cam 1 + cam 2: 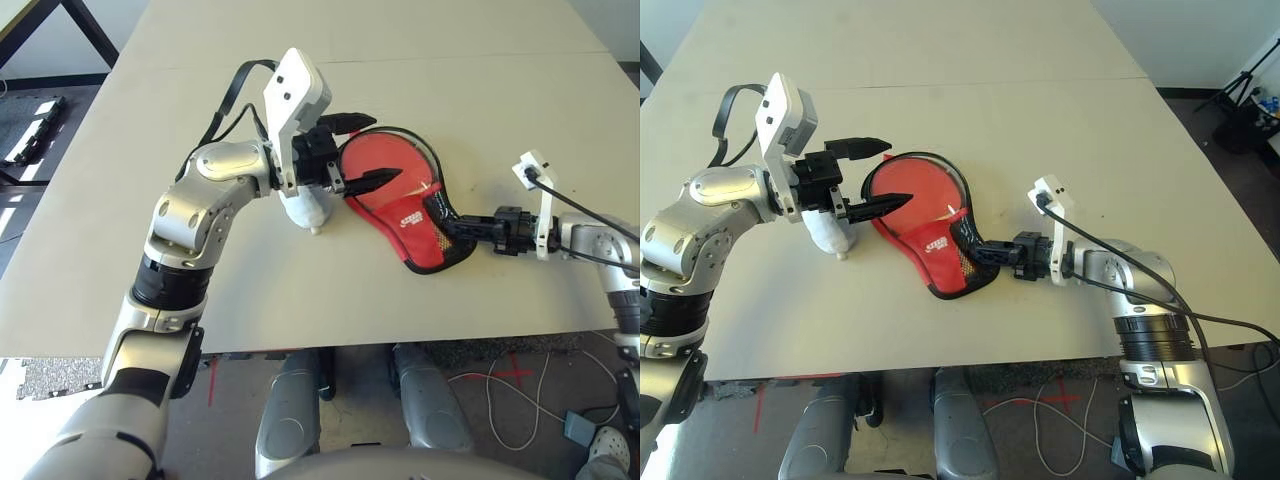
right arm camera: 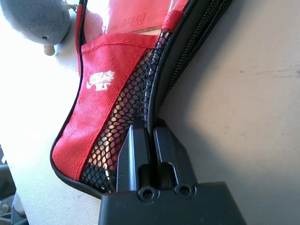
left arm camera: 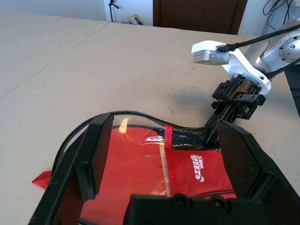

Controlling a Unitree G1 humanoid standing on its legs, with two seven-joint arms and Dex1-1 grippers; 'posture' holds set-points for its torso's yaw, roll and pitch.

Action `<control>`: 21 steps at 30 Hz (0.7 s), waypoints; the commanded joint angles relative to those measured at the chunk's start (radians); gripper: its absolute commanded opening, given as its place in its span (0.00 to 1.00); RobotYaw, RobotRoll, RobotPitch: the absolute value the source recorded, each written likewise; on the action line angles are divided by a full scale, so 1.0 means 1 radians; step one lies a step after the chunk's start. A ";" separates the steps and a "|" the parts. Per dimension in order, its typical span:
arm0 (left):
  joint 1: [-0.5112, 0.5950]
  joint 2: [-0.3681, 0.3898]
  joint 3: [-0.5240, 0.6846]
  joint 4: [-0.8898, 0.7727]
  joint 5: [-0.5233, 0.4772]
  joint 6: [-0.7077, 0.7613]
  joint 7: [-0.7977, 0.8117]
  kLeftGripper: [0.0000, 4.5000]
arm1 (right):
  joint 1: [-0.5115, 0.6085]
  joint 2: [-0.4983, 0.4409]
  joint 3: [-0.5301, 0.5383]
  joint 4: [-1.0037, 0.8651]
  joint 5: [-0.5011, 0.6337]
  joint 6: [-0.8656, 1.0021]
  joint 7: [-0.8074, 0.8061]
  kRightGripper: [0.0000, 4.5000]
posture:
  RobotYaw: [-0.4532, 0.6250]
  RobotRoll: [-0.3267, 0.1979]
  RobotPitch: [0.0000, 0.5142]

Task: Store the ping-pong paddle in its case and zip it.

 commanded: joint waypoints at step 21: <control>0.004 -0.014 -0.026 0.026 0.025 -0.046 -0.018 1.00 | 0.180 -0.186 -0.018 -0.073 0.039 0.115 0.026 0.00 | 0.40 0.62 0.50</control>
